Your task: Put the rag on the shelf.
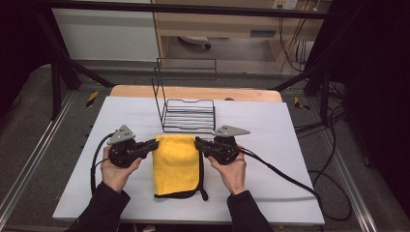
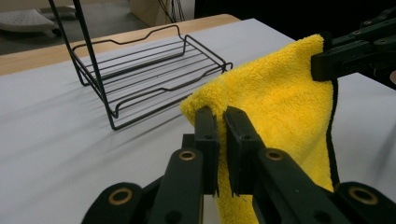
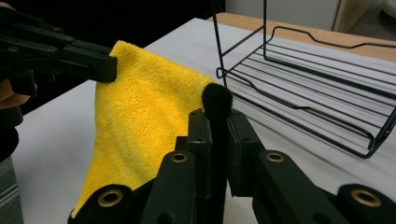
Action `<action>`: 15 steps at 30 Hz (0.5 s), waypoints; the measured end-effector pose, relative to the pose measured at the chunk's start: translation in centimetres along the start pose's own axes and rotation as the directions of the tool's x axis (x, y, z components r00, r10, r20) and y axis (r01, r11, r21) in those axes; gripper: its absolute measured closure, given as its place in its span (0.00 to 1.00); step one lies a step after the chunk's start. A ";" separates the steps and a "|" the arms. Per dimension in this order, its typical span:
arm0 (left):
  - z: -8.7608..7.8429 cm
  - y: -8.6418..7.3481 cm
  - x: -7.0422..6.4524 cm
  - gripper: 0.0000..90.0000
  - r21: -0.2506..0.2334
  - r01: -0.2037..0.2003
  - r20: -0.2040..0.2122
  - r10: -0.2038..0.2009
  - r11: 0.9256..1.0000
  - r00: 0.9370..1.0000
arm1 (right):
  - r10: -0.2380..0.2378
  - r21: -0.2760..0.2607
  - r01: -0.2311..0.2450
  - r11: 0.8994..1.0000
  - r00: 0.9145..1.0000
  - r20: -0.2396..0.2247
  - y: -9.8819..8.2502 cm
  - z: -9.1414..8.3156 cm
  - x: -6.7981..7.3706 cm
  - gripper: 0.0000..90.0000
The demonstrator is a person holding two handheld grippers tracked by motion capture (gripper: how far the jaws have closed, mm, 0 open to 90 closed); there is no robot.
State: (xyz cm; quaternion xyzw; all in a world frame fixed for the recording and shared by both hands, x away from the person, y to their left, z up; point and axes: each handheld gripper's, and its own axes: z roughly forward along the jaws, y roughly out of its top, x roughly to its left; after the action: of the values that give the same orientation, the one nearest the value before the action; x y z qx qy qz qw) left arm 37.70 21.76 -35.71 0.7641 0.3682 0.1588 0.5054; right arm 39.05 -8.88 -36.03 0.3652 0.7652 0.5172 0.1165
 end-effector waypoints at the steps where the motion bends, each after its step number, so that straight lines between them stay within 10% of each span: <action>1: -0.1 0.1 -0.1 0.93 -0.006 -0.001 0.000 0.001 1.000 1.000 | -0.005 -0.003 0.005 1.000 1.000 -0.001 0.1 -0.1 0.1 0.91; 15: -1.0 1.1 -0.8 0.93 -0.076 -0.013 -0.006 0.012 0.997 1.000 | -0.050 -0.066 0.051 0.997 0.999 0.012 1.3 -1.7 0.7 0.91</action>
State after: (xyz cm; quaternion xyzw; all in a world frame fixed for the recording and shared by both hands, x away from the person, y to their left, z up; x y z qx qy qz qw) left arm 37.01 21.62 -34.16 0.7461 0.3585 0.1781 0.5321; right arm 38.15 -9.31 -34.05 0.3442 0.7561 0.5373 0.1454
